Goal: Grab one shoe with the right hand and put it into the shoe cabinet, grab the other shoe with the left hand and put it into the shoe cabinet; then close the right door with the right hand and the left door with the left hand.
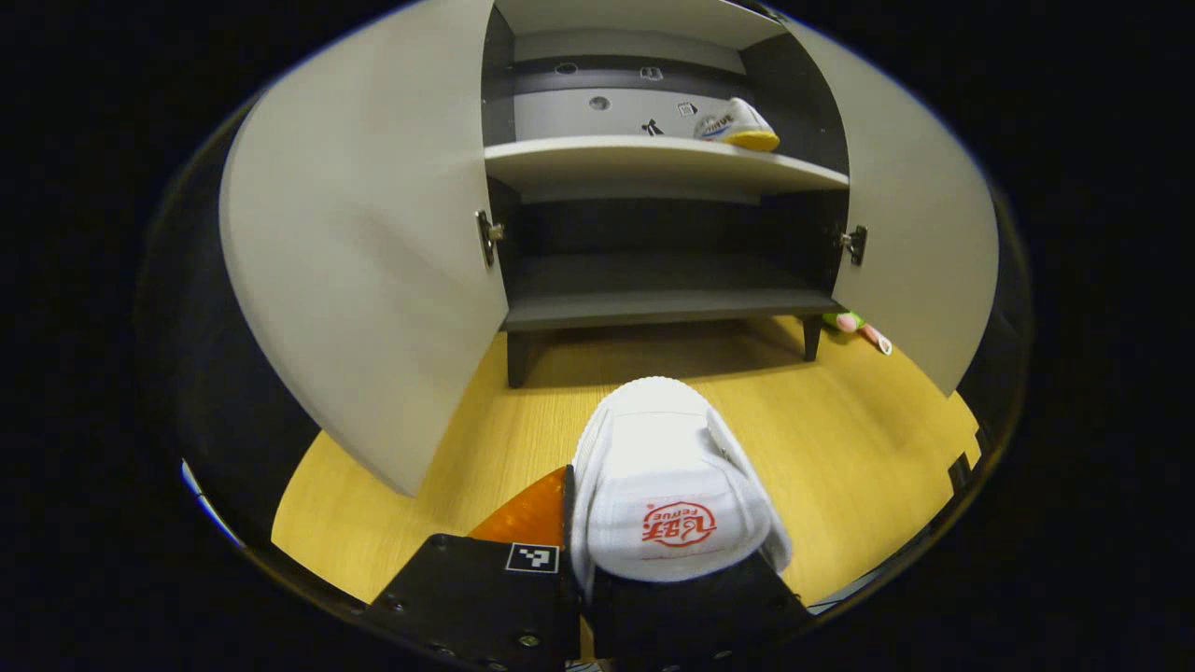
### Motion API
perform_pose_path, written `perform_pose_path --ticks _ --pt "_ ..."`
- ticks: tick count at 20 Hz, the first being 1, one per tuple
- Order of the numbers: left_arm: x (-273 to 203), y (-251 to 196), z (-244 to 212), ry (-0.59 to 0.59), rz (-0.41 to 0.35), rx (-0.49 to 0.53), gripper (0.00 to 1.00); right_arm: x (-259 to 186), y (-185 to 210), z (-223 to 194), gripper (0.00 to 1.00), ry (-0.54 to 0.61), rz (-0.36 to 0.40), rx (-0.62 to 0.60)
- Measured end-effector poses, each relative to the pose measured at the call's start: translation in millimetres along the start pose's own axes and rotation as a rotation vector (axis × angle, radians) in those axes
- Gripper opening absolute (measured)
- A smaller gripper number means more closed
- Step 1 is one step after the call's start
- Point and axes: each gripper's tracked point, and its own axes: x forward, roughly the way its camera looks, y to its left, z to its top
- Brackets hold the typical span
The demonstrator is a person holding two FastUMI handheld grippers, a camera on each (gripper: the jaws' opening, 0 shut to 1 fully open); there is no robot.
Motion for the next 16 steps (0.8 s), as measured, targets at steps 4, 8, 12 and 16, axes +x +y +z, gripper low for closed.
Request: perform_pose_path --ticks 4,8,12,16 --pt "-41.4 7.7 76.1 -0.087 0.022 -0.023 0.16 4.0 5.0 14.8 1.00 -0.045 0.025 0.007" --pt "-58.6 6.0 156.2 -0.164 0.042 -0.023 0.16 10.6 10.2 24.1 1.00 -0.073 0.066 0.004" --pt "-48.4 4.4 233.7 -0.243 0.069 -0.015 0.17 17.5 14.0 27.3 1.00 -0.087 0.122 0.007" --pt "-15.3 3.6 318.4 -0.304 0.085 -0.003 0.16 24.5 16.2 26.9 1.00 -0.084 0.178 0.009"
